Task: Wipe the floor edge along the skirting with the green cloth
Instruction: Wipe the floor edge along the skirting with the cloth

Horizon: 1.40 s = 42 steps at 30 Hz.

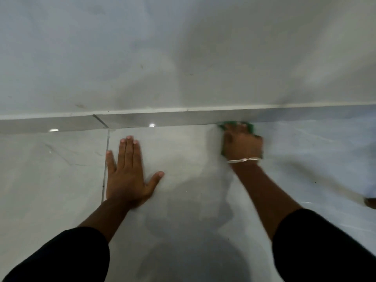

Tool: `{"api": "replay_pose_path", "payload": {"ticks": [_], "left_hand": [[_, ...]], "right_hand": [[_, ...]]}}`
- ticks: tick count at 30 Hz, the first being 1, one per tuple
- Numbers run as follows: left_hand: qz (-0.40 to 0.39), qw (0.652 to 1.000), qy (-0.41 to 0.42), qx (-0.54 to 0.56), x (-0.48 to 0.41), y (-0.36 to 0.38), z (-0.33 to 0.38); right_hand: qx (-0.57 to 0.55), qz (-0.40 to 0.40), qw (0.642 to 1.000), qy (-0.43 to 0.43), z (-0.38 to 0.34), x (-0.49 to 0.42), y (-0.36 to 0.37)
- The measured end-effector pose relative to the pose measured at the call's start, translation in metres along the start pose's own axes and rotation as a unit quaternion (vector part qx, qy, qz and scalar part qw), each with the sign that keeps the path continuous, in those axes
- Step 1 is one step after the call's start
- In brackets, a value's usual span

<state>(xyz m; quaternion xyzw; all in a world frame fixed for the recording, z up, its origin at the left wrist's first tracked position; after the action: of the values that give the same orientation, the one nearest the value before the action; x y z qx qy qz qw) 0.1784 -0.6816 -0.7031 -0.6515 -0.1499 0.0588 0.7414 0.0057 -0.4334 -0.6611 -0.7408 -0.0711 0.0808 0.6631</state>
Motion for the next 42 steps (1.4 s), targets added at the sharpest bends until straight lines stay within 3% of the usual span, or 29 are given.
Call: {"api": "replay_pose_path", "payload": {"ticks": [3, 5, 7, 13, 15, 17, 21, 25, 27, 30, 33, 35, 38, 40, 42], "left_hand": [[-0.001, 1.000, 0.001, 0.002, 0.000, 0.001, 0.001], [0.003, 1.000, 0.004, 0.000, -0.001, 0.002, 0.001], [0.010, 1.000, 0.006, 0.005, -0.002, 0.003, 0.000], [0.010, 1.000, 0.020, 0.002, -0.001, 0.004, 0.000], [0.007, 1.000, 0.011, 0.004, -0.002, 0.002, -0.001], [0.004, 1.000, 0.011, 0.005, -0.002, 0.001, 0.000], [0.010, 1.000, 0.017, 0.015, 0.000, -0.001, 0.002], [0.015, 1.000, 0.015, 0.008, -0.001, 0.001, 0.002], [0.018, 1.000, 0.016, 0.006, -0.002, 0.004, 0.000], [0.015, 1.000, 0.016, 0.007, -0.001, 0.004, 0.000], [0.006, 1.000, 0.008, -0.003, -0.001, 0.002, 0.000], [0.000, 1.000, 0.007, -0.005, -0.001, 0.000, 0.001], [-0.008, 1.000, 0.007, -0.014, -0.002, 0.000, 0.001], [-0.011, 1.000, 0.006, -0.016, -0.004, 0.001, 0.000], [-0.016, 1.000, 0.003, -0.015, -0.004, 0.001, 0.001]], "right_hand": [[-0.027, 0.020, 0.990, 0.138, 0.037, -0.010, -0.009], [-0.041, 0.022, 0.975, 0.215, 0.019, -0.013, -0.003], [-0.047, 0.007, 0.970, 0.237, -0.021, -0.006, 0.007], [-0.039, -0.040, 0.998, -0.037, -0.170, 0.026, 0.023], [-0.006, -0.047, 0.988, -0.147, -0.148, 0.020, 0.015], [0.034, -0.055, 0.983, -0.174, -0.094, 0.006, 0.006], [0.080, -0.048, 0.994, -0.062, -0.004, -0.012, -0.002], [-0.022, 0.015, 0.993, 0.115, -0.033, 0.006, 0.012], [-0.044, 0.043, 0.993, 0.102, -0.076, 0.015, 0.016], [-0.093, 0.015, 0.994, 0.049, -0.121, 0.028, 0.018], [-0.077, 0.054, 0.994, -0.055, -0.097, 0.021, 0.006], [-0.050, 0.070, 0.993, -0.074, -0.049, 0.008, 0.001], [-0.052, 0.065, 0.996, 0.037, 0.003, -0.005, -0.001], [-0.076, 0.070, 0.986, 0.131, -0.004, -0.005, 0.004], [-0.108, 0.092, 0.976, 0.168, -0.030, -0.002, 0.004]]}}
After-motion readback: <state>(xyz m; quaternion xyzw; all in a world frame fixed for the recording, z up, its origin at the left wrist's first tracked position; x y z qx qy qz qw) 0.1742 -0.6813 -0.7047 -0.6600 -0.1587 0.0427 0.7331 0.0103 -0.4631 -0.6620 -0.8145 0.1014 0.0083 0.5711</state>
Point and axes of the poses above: each hand's wrist, its own x-axis away from the middle knuckle, its own y-axis out of the palm, z = x × y, the point moved 4 cm from there along -x, towards the middle knuckle
